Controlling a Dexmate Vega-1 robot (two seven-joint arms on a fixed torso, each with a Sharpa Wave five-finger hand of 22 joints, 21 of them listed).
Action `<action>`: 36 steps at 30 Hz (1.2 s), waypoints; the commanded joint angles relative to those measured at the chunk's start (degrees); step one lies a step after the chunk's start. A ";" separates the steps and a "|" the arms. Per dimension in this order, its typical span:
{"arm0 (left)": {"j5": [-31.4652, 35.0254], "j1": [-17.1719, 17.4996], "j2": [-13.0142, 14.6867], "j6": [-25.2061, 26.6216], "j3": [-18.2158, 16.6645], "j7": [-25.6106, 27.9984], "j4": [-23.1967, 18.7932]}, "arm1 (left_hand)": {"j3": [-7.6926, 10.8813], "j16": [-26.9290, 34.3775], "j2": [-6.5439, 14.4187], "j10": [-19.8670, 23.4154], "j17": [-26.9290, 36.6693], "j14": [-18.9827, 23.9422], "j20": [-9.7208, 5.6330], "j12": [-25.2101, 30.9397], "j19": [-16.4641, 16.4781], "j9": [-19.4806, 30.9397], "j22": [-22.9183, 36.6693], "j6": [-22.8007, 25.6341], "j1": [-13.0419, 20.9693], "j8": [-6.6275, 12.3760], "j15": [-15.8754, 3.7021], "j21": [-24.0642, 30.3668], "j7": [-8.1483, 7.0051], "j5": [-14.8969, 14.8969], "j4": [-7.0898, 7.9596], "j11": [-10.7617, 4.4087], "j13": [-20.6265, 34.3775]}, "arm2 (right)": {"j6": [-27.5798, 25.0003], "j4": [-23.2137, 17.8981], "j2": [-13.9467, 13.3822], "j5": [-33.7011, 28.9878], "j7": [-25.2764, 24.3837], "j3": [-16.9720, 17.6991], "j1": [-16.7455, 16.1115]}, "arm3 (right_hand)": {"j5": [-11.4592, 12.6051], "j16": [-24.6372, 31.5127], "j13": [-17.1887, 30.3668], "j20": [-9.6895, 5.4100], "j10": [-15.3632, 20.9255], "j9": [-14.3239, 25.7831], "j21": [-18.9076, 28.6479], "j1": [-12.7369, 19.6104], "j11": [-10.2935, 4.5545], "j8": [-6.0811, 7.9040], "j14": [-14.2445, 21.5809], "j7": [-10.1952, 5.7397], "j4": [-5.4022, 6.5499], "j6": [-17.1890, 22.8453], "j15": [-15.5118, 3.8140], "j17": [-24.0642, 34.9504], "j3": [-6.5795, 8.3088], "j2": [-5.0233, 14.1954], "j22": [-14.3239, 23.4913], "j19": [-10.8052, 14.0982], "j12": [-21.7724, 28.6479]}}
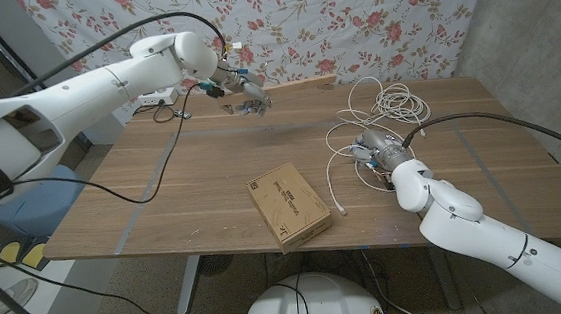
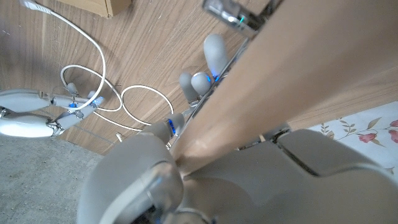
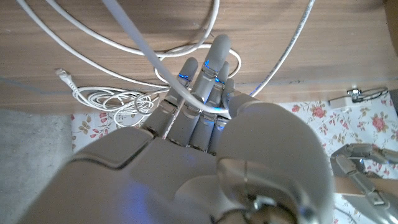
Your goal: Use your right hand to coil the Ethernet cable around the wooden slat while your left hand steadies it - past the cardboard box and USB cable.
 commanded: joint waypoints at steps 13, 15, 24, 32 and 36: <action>1.84 -0.18 -6.96 -3.05 0.62 0.59 8.24 | 1.07 23.02 -0.34 1.46 0.44 9.51 -0.14 26.92 -0.21 0.36 -7.37 -0.58 -0.12 0.99 -7.01 0.35 -0.06 0.56 0.11 -2.29 5.05 | 33.67 7.13 0.20 23.24 -5.95 11.89 0.19 | 1.59 18.15 31.35 -6.39 8.57 15.33 19.26 3.60 -1.35 2.38 5.05 1.72 1.56 3.97 -0.91 39.52 -3.16 -0.93 1.79 -2.07 22.13; 2.19 -0.24 -7.77 -3.34 0.77 0.65 9.07 | 1.14 23.13 -0.36 1.46 0.50 9.64 -0.16 26.93 -0.26 0.25 -7.38 -0.67 -0.20 0.97 -7.05 0.43 -0.11 0.58 0.12 -2.22 5.05 | 33.70 7.24 0.00 22.56 -5.95 11.34 1.09 | 1.84 22.69 38.47 -6.44 7.86 17.68 21.70 3.69 -1.94 2.76 4.32 1.81 1.77 3.74 -0.80 40.10 -4.14 -1.08 1.71 -2.42 25.95; 2.98 0.12 -10.07 -5.29 -0.10 3.28 11.63 | 1.31 23.12 -0.41 1.53 0.40 9.58 -0.14 26.94 -0.30 -0.05 -7.53 -0.58 -0.40 1.06 -7.02 0.59 -0.12 0.62 0.14 -2.13 5.05 | 41.24 10.79 1.49 25.86 -4.75 11.49 3.77 | 2.72 31.47 46.58 -7.11 7.19 21.93 24.45 4.05 -2.83 4.09 2.05 1.61 2.46 4.38 -0.66 39.99 -5.19 -1.36 -0.72 -3.20 29.26; 3.19 0.64 -11.51 -7.62 -1.09 5.57 13.73 | 1.40 23.40 -0.74 1.46 0.80 9.38 -0.03 26.93 -0.54 -0.59 -7.60 -0.54 -0.71 1.05 -7.02 0.76 -0.39 0.69 0.14 -2.29 5.06 | 52.48 16.91 3.77 35.78 1.32 12.50 6.42 | 3.10 35.02 47.49 -7.32 7.67 23.30 25.70 4.46 -2.91 4.44 1.20 1.76 2.85 4.92 -0.62 39.90 -5.26 -1.11 -2.24 -3.35 29.31; 3.25 0.62 -12.62 -9.20 -1.05 5.58 15.35 | 1.21 23.56 -1.46 1.19 1.20 9.00 0.07 26.88 -0.69 -1.20 -7.66 -0.44 -0.90 0.83 -6.90 0.80 -0.59 0.79 0.03 -2.08 5.07 | 55.44 18.75 4.49 38.65 3.47 12.34 7.89 | 3.22 36.52 48.36 -7.48 7.69 23.49 26.25 4.61 -2.85 4.28 0.78 1.81 3.05 5.02 -0.59 39.86 -5.29 -1.07 -2.92 -3.60 29.53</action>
